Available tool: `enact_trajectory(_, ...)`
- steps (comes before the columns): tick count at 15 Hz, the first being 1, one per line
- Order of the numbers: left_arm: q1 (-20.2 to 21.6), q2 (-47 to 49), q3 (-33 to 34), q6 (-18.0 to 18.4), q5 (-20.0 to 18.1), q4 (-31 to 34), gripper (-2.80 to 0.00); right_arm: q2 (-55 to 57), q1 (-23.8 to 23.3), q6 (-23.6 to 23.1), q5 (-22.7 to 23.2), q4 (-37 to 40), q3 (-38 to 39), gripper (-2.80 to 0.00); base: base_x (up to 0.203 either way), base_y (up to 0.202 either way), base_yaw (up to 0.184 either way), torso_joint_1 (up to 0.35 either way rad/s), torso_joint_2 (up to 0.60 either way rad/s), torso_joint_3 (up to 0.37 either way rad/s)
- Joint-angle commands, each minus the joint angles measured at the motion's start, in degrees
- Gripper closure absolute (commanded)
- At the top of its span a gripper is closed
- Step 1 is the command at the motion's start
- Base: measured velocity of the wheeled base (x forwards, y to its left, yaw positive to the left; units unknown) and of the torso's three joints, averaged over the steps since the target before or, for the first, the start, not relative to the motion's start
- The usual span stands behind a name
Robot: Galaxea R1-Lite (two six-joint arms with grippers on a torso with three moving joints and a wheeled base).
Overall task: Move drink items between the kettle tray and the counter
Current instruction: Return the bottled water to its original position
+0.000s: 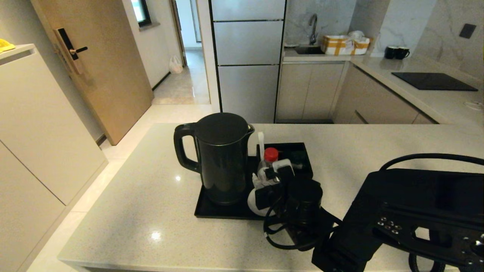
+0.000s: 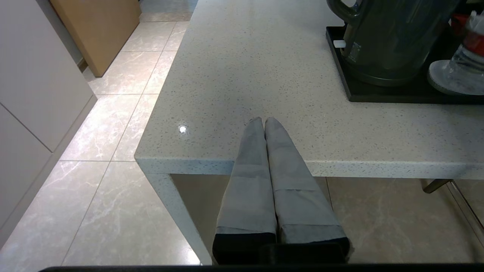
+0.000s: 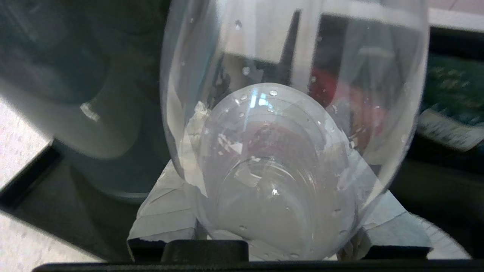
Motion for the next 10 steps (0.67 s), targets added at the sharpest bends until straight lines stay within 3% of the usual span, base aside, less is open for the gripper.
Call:
enact_trajectory(1,0.0,0.1,0.1,0.0,0.0,0.0,0.00,1.1,-0.1,0.2,-0.1,-0.6,-0.1,0.00,0.000,0.000,0.000,0.000,0.00,0.000)
enact_trajectory(8,0.1,0.1,0.1,0.0,0.0,0.0,0.00,3.6,0.1,-0.1,-0.5,-1.8,-1.0,0.00,0.000,0.000,0.000,0.000,0.00,0.000)
enact_trajectory(10,0.1,0.1,0.1,0.0,0.0,0.0,0.00,3.6,0.2,-0.3,-3.6,-1.2,-2.6,0.00,0.000,0.000,0.000,0.000,0.00,0.000)
